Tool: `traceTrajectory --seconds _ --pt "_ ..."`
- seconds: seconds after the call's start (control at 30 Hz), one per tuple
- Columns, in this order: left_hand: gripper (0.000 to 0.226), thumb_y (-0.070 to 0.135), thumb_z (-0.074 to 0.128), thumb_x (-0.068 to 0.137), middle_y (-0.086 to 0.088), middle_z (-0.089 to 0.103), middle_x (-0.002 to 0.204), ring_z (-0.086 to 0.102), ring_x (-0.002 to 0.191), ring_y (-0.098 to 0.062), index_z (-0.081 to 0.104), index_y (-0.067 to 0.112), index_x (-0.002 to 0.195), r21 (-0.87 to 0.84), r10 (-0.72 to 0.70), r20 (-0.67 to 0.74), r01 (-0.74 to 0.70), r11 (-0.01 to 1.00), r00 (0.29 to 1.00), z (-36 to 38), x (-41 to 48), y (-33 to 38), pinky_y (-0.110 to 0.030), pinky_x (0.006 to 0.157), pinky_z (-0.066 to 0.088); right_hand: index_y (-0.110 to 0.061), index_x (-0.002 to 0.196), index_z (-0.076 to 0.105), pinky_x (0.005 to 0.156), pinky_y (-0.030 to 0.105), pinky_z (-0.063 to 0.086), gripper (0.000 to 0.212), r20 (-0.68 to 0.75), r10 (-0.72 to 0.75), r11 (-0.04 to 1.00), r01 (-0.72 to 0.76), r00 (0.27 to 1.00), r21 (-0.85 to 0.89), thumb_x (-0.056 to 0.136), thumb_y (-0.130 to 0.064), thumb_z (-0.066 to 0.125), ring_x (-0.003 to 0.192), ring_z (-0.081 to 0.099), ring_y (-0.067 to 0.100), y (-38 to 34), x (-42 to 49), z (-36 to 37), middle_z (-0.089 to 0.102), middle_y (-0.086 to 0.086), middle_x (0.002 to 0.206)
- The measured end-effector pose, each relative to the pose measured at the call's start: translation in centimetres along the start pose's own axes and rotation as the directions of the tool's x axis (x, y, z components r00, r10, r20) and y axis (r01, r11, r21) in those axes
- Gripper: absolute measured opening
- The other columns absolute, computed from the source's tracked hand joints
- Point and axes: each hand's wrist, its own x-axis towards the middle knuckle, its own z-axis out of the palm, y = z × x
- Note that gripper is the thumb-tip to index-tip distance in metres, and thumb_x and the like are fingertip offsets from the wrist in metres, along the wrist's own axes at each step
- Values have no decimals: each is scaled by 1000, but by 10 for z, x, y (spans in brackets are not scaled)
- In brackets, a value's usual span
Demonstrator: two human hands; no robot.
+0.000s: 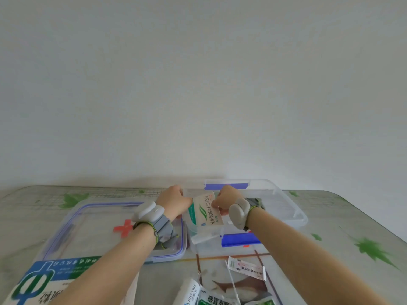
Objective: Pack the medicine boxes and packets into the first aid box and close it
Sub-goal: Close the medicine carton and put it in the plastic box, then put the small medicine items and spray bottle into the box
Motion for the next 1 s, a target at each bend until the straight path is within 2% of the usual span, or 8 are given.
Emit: traceTrajectory --seconds 0.27,0.4,0.6,0.67,0.73,0.8,0.9,1.0 --pt "11 13 53 80 -3 58 70 58 57 -21 47 16 71 -9 -25 0 25 1000 1000 4 2 1 -21 45 42 -12 76 49 66 31 50 10 49 -57 982 65 997 -177 84 -11 55 75 58 22 7 4 11 63 9 89" --pt "5 12 53 79 -7 58 77 58 65 -24 50 16 81 -69 -41 -33 38 997 999 10 1 -4 -31 58 50 -15 72 47 61 29 49 14 73 -44 976 59 996 -208 81 -12 57 75 59 22 9 4 12 64 8 88" --pt "27 16 51 82 -5 58 79 57 63 -24 36 28 64 -79 -45 -44 42 996 998 12 -4 -5 -30 57 50 -8 68 50 49 23 44 11 -101 -53 997 47 994 -62 78 -6 54 57 51 18 3 0 0 54 5 67" --pt "10 19 50 85 -5 59 86 55 59 -21 51 26 78 -98 -55 -32 51 994 998 12 -8 -4 -25 53 46 -1 81 61 58 29 51 13 -142 -58 998 59 988 -4 76 -4 50 63 56 22 2 -4 -9 62 10 77" --pt "28 25 49 89 0 60 88 56 58 -17 59 16 114 -86 -65 -37 62 994 997 12 -11 -3 -23 49 47 2 92 64 63 33 53 23 -149 -68 997 72 986 23 76 -4 49 65 57 24 5 -10 -16 68 15 87" --pt "42 34 48 92 -2 63 91 61 64 -21 53 9 125 -38 -77 -57 75 996 995 7 -18 0 -29 62 52 3 95 64 62 32 52 26 -146 -72 997 77 987 30 76 -3 48 64 55 24 12 -20 -21 69 16 86" --pt "38 42 46 92 -9 63 86 64 74 -28 56 9 107 35 -82 -89 85 996 993 -2 -27 1 -34 71 52 5 94 66 63 31 52 24 -178 -81 995 90 981 42 78 -3 49 66 57 23 22 -29 -27 69 15 81" --pt "30 36 50 88 -1 43 65 47 60 -21 39 19 67 92 -7 -102 16 996 995 -11 -43 -1 -31 60 39 -2 86 68 68 33 56 18 -271 -135 986 157 953 62 81 -7 50 73 65 25 27 -48 -32 69 10 77"
